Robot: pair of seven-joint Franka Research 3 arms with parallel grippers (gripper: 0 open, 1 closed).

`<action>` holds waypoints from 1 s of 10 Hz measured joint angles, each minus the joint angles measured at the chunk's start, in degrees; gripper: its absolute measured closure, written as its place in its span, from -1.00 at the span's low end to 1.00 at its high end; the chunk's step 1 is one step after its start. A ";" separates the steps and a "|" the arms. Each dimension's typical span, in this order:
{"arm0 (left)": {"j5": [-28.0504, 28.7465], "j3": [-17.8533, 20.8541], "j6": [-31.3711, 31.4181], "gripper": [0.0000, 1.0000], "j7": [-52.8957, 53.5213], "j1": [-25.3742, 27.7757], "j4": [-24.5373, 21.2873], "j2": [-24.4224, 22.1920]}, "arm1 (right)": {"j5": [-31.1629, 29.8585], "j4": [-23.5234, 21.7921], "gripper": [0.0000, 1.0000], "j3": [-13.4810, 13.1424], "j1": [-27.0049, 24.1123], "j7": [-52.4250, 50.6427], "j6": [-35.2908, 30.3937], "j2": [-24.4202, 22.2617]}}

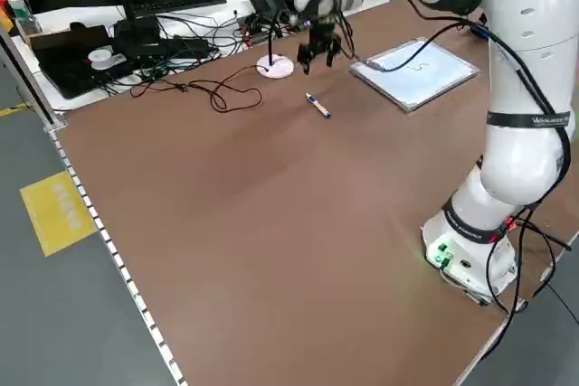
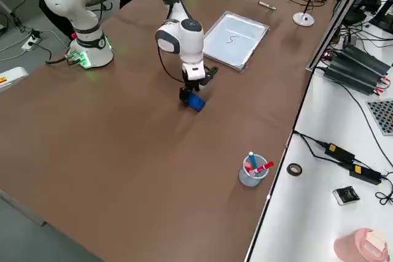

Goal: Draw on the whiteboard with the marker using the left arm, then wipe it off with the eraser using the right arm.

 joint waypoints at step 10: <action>0.01 -2.68 -21.24 -0.99 0.68 0.10 16.27 -12.52 | 0.00 0.02 -1.00 -0.01 -0.04 -0.28 2.06 1.04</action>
